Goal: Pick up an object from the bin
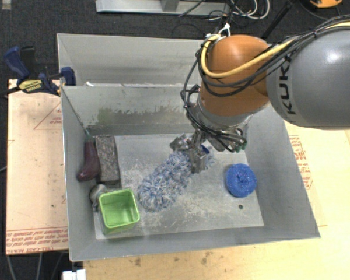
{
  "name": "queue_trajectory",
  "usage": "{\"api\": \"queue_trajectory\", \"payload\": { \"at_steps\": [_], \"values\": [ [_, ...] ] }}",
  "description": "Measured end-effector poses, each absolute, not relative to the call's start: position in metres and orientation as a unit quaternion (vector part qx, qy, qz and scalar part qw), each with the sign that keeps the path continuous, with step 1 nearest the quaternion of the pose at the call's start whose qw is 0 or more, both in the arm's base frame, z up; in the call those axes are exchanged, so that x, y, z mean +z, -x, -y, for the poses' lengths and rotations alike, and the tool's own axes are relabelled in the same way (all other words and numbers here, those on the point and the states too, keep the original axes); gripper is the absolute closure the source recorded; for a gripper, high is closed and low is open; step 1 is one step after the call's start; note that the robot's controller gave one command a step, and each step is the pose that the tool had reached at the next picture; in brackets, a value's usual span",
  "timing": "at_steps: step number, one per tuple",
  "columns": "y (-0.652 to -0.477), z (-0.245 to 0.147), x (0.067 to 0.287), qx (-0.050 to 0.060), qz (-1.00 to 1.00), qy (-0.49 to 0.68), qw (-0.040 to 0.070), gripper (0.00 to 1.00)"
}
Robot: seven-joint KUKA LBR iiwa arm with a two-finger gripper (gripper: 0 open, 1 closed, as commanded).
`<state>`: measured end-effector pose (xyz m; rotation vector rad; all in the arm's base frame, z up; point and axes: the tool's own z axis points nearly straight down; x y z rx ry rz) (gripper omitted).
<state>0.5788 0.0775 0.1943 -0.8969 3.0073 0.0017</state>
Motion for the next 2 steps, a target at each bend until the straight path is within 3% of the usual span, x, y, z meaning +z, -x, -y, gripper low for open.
{"api": "queue_trajectory", "payload": {
  "at_steps": [1,2],
  "values": [
    [-0.579,-0.077,0.194,0.001,-0.958,0.286,0.002,1.0],
    [-0.581,-0.083,0.227,0.001,-0.956,0.294,-0.001,1.0]
  ]
}}
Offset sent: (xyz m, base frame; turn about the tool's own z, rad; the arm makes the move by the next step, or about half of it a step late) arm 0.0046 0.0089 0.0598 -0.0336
